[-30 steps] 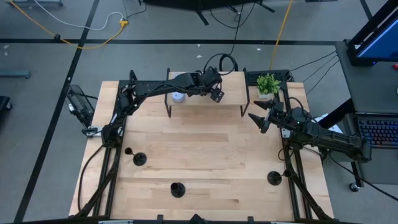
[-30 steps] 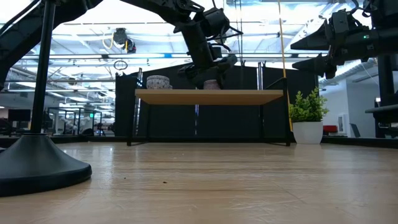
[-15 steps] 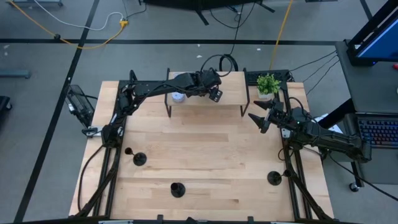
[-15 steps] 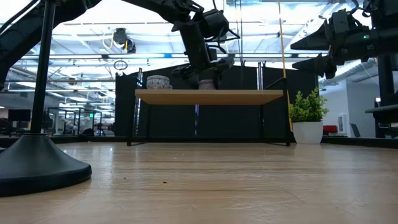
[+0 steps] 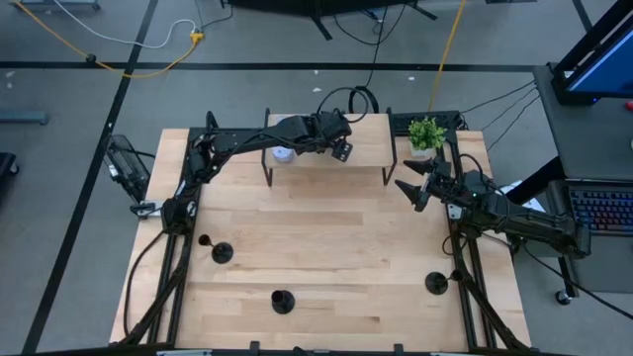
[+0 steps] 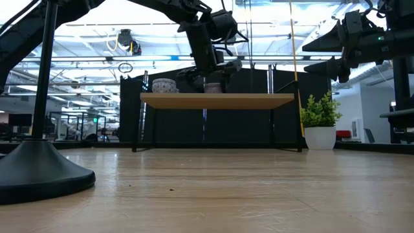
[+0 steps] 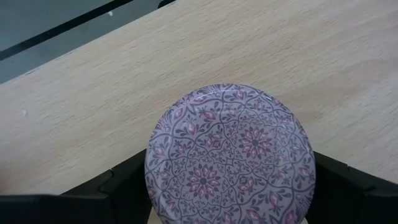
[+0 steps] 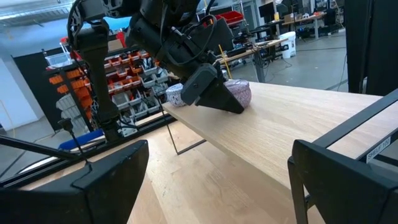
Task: Pick & Place candle stick holders
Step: Put the pink scented candle on the shelf
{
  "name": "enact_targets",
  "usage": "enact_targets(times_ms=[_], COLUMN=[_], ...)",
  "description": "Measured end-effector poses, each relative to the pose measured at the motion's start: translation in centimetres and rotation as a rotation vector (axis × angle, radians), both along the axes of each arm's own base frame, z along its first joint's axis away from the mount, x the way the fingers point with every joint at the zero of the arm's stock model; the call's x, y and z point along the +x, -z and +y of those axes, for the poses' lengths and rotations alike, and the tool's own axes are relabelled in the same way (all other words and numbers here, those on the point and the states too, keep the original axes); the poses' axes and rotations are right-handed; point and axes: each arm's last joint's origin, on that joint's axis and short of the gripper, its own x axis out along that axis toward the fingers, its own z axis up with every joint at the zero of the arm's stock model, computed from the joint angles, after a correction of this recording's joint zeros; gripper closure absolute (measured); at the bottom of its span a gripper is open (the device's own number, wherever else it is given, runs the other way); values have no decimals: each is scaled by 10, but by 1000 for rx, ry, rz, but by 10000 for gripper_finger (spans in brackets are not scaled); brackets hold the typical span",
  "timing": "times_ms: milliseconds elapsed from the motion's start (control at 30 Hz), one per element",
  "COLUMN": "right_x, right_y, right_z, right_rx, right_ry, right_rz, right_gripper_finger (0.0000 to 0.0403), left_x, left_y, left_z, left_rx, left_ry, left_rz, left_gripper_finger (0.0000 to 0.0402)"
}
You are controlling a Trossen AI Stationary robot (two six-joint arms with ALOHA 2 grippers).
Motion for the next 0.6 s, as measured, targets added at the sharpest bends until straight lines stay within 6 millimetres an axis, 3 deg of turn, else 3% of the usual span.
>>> enact_targets(times_ms=[167,400,600], right_x=[0,0,1], right_y=[0,1,1], right_z=[0,0,0], right_rx=[1,2,4], right_ry=[0,0,0], right_rz=[1,6,11], right_gripper_finger=[14,14,14], left_x=[-1,-7,-13], left_y=[-2,-9,-15], left_z=[0,-3,-6], left_rx=[1,9,13], left_ry=[8,27,50], left_rz=[8,33,69], left_gripper_finger=[92,62,63])
